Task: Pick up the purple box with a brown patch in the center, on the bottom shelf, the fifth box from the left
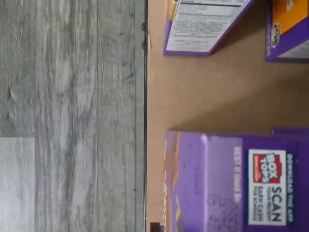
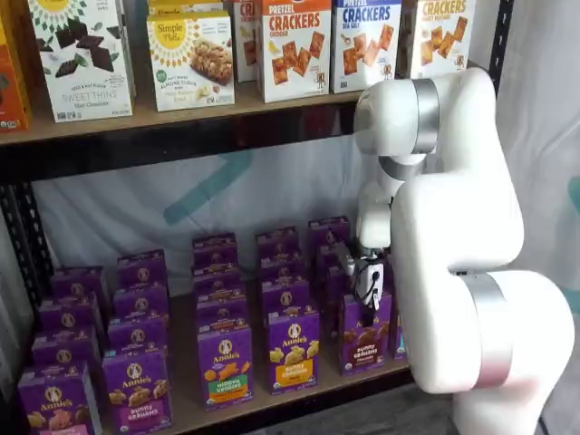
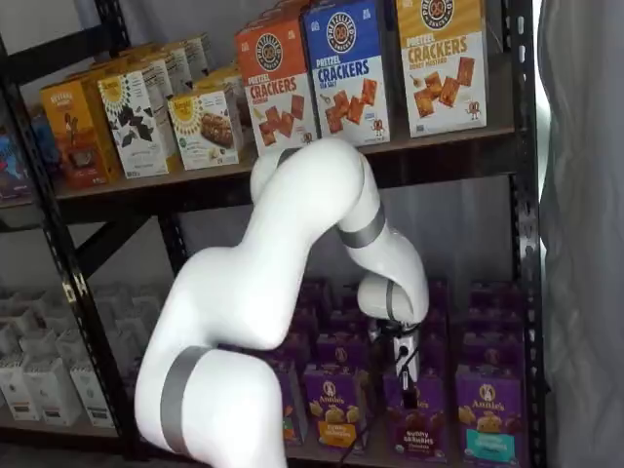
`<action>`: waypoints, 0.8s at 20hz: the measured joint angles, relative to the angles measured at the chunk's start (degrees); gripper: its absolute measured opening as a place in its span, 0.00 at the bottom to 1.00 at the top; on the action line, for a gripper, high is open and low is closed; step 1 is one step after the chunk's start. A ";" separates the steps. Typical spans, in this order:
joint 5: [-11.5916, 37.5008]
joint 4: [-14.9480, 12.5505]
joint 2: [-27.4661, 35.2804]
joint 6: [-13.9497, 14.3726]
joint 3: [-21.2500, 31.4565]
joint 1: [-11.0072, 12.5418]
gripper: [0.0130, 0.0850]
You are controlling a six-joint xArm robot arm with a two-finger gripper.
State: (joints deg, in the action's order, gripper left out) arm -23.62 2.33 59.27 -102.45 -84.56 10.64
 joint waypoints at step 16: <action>1.04 1.97 -0.30 -1.68 0.82 -0.14 0.39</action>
State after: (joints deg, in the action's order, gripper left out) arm -22.58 4.31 58.98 -104.13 -83.75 10.50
